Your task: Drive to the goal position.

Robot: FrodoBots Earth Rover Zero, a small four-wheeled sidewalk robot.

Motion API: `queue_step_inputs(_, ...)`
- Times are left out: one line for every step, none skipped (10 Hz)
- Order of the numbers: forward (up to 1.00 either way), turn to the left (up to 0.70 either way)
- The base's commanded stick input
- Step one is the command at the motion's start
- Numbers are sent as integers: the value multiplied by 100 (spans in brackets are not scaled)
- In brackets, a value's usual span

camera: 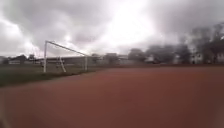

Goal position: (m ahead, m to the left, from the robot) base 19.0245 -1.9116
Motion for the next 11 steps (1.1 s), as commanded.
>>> queue_step_inputs(70,0)
queue_step_inputs(70,0)
queue_step_inputs(70,0)
queue_step_inputs(70,0)
queue_step_inputs(70,0)
queue_step_inputs(70,0)
queue_step_inputs(70,0)
queue_step_inputs(70,0)
queue_step_inputs(70,0)
queue_step_inputs(70,0)
queue_step_inputs(70,0)
